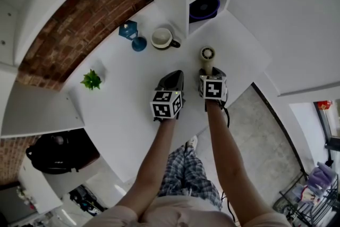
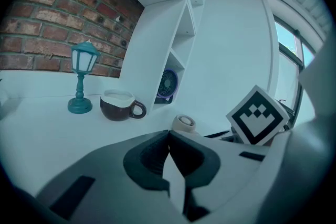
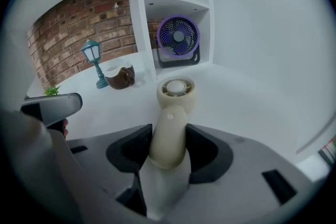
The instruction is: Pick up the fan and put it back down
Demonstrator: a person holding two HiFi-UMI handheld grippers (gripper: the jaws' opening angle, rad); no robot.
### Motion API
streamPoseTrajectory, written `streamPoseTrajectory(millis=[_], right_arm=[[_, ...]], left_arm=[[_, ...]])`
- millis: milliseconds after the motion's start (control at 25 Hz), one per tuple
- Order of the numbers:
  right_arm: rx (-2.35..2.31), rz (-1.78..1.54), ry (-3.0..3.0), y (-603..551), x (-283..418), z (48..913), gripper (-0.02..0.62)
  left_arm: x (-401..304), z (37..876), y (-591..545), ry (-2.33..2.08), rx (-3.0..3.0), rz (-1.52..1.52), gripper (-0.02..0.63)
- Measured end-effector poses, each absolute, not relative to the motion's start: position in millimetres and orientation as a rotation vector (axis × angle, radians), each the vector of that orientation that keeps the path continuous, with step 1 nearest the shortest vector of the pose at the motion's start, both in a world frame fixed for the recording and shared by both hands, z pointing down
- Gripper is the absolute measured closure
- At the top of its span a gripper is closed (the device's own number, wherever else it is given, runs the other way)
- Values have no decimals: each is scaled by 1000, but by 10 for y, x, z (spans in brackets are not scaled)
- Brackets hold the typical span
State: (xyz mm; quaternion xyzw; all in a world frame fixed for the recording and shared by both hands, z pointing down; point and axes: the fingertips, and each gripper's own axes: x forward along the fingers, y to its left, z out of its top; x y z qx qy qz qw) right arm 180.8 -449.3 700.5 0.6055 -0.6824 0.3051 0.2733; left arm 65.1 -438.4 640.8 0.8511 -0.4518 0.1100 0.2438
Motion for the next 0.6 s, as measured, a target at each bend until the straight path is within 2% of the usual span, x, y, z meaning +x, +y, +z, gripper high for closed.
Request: streamPoseTrajectory(millis=[600], right_arm=[[1721,755,-1950,-4472,1880,6678,388]], left_arm=[[577,6277,-4355,-1253,2342,292,578]])
